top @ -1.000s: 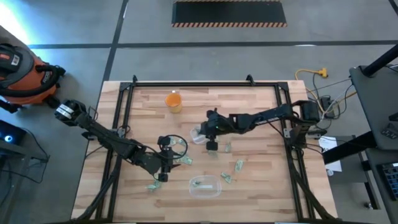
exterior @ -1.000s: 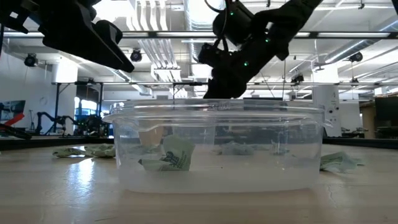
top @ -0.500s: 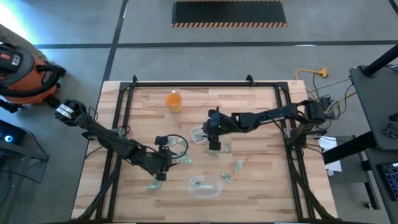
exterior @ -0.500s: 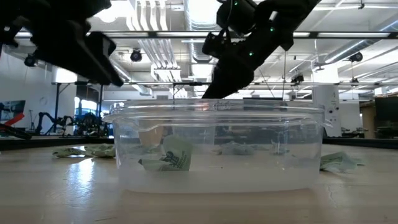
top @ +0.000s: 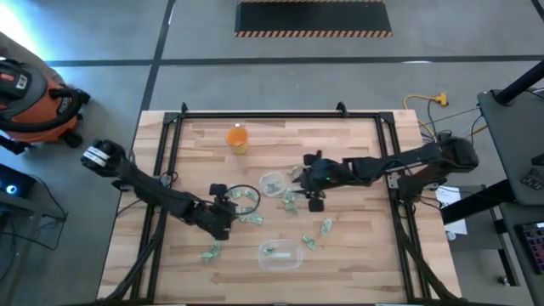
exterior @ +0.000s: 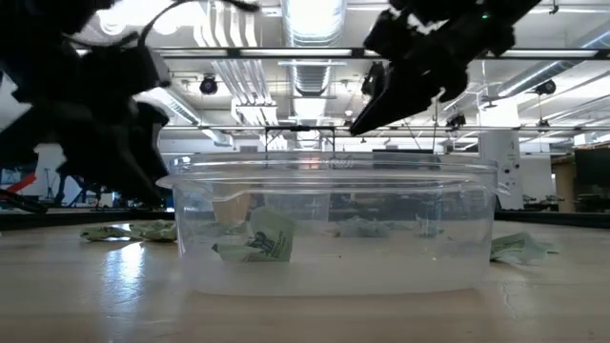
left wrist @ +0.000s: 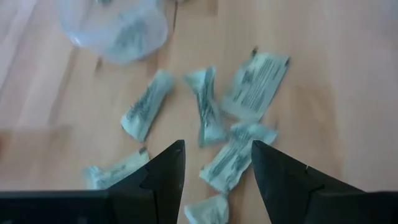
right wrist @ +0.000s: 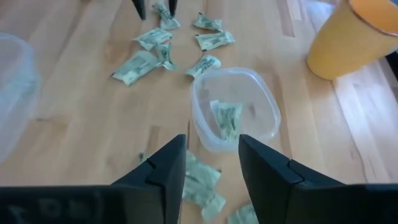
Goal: Pick and place Stevia / Truvia into bins
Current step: Put the white stevia packet into the bottom transparent bin
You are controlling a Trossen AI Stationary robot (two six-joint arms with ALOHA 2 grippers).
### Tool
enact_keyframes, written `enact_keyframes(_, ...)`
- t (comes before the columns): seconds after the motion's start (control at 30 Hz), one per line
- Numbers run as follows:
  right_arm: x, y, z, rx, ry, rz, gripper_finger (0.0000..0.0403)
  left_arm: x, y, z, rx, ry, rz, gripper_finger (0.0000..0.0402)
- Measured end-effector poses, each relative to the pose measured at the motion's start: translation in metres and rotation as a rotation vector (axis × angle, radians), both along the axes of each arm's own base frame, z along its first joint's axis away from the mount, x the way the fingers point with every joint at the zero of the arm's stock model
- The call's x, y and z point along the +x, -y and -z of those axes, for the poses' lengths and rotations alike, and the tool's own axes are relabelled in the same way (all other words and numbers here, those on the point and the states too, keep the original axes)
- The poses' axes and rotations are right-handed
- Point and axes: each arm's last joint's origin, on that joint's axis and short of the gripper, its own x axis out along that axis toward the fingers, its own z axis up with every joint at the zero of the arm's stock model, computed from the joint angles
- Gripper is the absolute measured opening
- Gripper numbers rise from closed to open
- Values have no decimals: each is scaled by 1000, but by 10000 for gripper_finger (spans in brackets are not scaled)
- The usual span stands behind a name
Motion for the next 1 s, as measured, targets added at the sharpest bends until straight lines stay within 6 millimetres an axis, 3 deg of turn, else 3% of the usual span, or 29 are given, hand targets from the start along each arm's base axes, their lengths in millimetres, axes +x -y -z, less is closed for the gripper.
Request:
enact_keyframes(0.27,-46,-4,-9,59,97,25,127,14,-8,20,-58,-102,-10,168)
enact_keyframes(0.5,-76,-4,-10,97,190,41,126,20,-11,22,-128,-100,1,159)
enact_keyframes(0.83,-94,-3,-3,134,229,63,113,18,-11,15,-184,-105,31,17)
enact_keyframes(1.0,-94,-3,-2,134,223,63,107,21,-10,2,-201,-52,36,7)
